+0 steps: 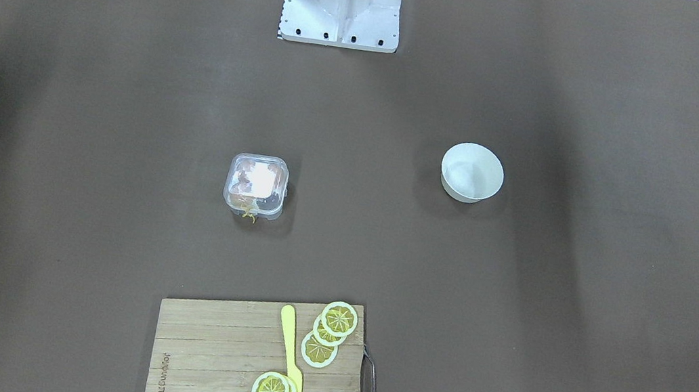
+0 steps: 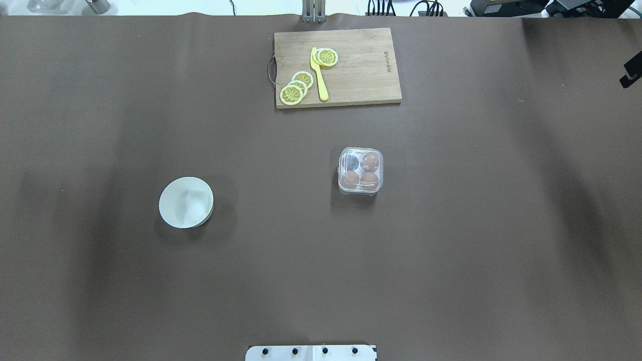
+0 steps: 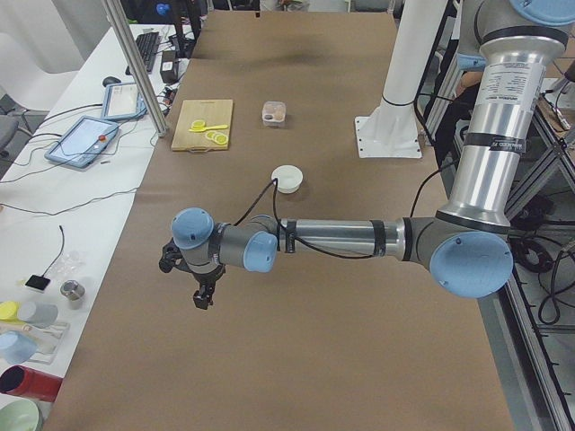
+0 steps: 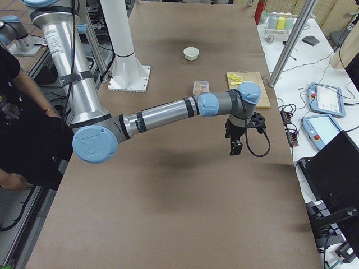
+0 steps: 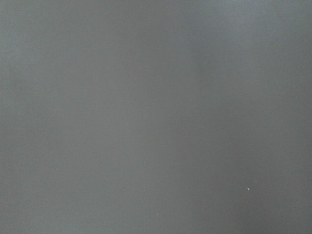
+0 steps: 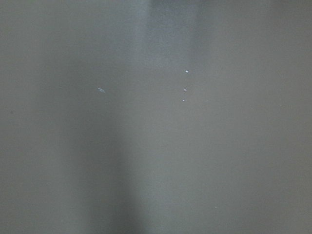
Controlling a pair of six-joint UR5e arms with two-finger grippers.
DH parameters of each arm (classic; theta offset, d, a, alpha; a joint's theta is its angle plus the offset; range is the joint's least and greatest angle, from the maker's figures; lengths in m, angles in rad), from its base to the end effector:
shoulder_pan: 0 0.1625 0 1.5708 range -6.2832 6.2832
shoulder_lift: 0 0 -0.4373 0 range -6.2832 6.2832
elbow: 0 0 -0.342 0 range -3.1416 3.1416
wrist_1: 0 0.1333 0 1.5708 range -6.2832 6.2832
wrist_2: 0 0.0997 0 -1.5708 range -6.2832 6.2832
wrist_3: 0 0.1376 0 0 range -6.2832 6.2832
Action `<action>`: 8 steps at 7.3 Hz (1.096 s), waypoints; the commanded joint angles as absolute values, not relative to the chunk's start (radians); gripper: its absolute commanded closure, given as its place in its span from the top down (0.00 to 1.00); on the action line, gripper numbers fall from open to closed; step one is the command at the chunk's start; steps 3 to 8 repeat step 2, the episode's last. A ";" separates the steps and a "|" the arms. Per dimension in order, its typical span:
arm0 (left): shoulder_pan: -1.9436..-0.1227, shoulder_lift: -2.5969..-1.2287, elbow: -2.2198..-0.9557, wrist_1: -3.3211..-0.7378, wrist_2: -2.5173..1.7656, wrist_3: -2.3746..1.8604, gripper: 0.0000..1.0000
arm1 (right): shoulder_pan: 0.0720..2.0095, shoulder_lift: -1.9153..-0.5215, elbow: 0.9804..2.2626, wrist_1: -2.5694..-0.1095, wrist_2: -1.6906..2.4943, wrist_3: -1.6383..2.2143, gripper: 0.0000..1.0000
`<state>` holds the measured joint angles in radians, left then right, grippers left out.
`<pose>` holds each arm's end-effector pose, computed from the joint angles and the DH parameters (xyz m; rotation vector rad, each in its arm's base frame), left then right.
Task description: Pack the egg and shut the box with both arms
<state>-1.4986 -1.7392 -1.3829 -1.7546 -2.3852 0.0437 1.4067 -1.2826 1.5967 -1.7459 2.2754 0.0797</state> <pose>0.0050 -0.5301 0.6771 0.1437 0.8156 0.1761 -0.0484 -0.5625 0.5661 0.0467 -0.7149 -0.1297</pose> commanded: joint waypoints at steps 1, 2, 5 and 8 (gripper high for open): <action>-1.499 -1.740 -1.374 -1.755 -2.385 0.048 0.97 | 1.420 -1.285 1.576 -1.746 2.295 0.072 1.00; -1.499 -1.738 -1.377 -1.755 -2.385 0.048 0.97 | 1.422 -1.289 1.575 -1.746 2.319 0.074 1.00; -1.499 -1.738 -1.377 -1.755 -2.385 0.048 0.97 | 1.422 -1.289 1.575 -1.746 2.319 0.074 1.00; -1.499 -1.738 -1.377 -1.755 -2.385 0.048 0.97 | 1.422 -1.289 1.575 -1.746 2.319 0.074 1.00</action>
